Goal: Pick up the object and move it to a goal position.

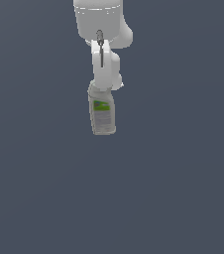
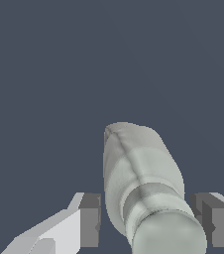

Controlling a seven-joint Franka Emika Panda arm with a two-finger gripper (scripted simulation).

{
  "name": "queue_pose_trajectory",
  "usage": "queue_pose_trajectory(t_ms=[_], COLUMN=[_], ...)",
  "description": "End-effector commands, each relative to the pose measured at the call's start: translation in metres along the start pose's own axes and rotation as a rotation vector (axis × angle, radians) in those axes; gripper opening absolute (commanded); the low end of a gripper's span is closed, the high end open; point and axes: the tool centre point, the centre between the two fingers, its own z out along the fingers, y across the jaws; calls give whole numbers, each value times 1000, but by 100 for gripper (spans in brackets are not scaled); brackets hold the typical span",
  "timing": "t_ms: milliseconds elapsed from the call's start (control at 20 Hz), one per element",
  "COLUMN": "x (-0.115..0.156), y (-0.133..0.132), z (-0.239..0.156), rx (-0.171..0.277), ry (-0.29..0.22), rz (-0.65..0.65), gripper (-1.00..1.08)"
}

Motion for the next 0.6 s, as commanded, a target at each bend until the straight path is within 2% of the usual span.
queue_pose_trajectory(t_ms=[0,250,550], x=[9,21,26], y=[8,19,23], z=[-25,-49,-59], rx=[11,11,11], ry=[2,2,3], rz=[-1,-1,-1], gripper=[-100,-100,-100])
